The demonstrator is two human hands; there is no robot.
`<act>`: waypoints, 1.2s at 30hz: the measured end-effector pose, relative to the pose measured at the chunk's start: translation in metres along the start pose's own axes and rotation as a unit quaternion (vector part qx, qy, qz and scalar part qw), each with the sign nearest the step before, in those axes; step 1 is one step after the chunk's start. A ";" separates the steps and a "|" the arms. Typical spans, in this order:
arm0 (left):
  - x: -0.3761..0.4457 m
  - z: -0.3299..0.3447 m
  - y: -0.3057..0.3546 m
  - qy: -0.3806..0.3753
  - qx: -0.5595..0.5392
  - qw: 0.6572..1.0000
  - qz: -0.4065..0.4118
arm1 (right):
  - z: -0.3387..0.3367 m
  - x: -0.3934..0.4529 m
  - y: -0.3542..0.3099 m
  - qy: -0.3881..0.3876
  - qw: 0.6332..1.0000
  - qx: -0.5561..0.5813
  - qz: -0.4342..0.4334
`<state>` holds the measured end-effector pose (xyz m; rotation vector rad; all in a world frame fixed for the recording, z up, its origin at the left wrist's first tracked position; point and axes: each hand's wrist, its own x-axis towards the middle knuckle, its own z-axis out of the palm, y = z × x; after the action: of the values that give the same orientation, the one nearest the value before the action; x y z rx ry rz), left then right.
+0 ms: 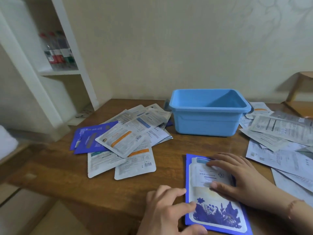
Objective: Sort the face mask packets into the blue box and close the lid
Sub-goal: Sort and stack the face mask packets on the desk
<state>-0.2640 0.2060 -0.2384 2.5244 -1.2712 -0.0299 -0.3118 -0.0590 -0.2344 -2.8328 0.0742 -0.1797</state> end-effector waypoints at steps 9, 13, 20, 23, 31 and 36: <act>-0.007 -0.086 -0.172 0.096 0.050 0.967 -0.229 | 0.012 0.038 -0.036 0.123 0.983 0.133 -0.035; -0.032 -0.090 -0.241 -0.001 0.091 0.962 -0.256 | 0.008 0.075 -0.120 0.085 0.983 0.074 -0.147; -0.083 -0.074 -0.253 0.056 0.123 0.981 -0.139 | 0.051 0.158 -0.231 -0.143 0.969 -0.064 -0.191; -0.097 -0.063 -0.260 0.112 0.132 0.980 -0.096 | 0.079 0.181 -0.240 -0.177 0.965 -0.097 -0.168; -0.104 -0.054 -0.278 0.181 0.123 0.975 -0.044 | 0.067 0.223 -0.206 -0.216 0.968 -0.118 -0.055; -0.117 -0.054 -0.296 0.232 0.141 0.962 0.034 | 0.068 0.235 -0.191 -0.181 0.976 -0.122 -0.015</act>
<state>-0.0955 0.4773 -0.2858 2.4931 -1.2280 0.7629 -0.0642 0.1262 -0.2141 -3.0594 -0.0274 0.3637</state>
